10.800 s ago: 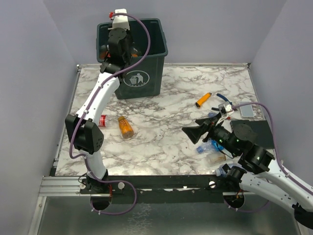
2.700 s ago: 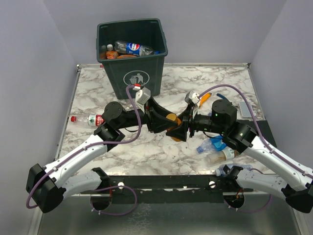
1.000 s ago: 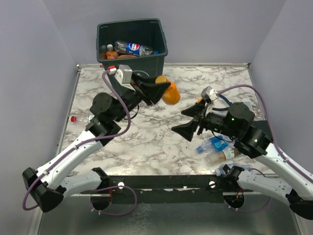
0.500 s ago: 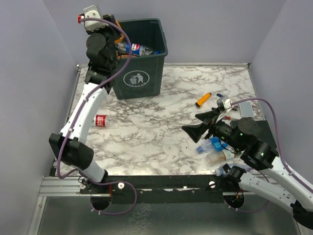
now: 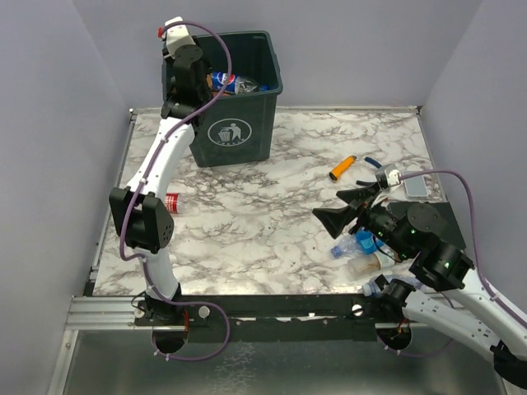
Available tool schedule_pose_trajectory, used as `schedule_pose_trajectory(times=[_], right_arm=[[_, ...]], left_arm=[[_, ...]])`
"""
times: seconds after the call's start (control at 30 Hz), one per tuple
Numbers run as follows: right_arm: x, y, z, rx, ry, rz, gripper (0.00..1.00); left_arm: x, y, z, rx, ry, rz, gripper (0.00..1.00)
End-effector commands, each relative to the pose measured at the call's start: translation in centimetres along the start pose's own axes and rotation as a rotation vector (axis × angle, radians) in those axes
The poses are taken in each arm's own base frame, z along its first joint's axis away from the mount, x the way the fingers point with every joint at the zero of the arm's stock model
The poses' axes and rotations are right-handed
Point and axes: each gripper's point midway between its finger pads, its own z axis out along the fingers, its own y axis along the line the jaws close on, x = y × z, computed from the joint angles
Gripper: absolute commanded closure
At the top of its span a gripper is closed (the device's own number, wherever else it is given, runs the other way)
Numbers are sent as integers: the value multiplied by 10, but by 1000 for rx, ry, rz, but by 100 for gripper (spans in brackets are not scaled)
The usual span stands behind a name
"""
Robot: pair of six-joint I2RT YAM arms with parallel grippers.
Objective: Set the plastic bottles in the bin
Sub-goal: Place the plastic bottle in the trash bin, then pick up the plastic bottle from the corner of the board.
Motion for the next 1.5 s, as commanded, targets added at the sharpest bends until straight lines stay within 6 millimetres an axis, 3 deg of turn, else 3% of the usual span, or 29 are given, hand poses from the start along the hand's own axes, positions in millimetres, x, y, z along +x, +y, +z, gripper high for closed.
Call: schedule_pose_trajectory(times=[0.0,0.13,0.23,0.37,0.5,0.7,0.87,0.93,1.03,1.13,1.23,1.37,1.47], right_arm=[[8,-9,1,40,20,-27,2],[10,-12,2,56,33,-39,2],[10,-15,3,69,36,-47,2],[7,-16,6,78,32,-57,2],[8,-14,14,72,39,-61,2],[23,-8,33,33,80,-45,2],[33,2,53,-17,123,-33,2],[37,5,60,-35,144,-29,3],[41,10,67,-59,163,-16,3],[46,15,72,-81,173,9,4],[52,15,72,-83,188,30,5],[56,13,66,-69,194,49,5],[55,10,59,-60,181,54,5]], left_arm=[[16,-8,3,43,73,-5,71],[1,-17,-2,85,58,-32,31],[-25,-22,-10,107,19,-64,19],[-65,-17,-36,112,-37,-114,3],[-81,-4,-72,126,-52,-148,1],[-62,43,-133,98,-20,-160,1],[-24,103,-182,-39,43,-179,1],[3,129,-200,-134,99,-228,1],[63,156,-219,-259,253,-247,1],[121,174,-233,-380,414,-229,1],[161,190,-245,-505,511,-242,1],[203,205,-255,-599,572,-271,1],[226,208,-248,-598,607,-283,1]])
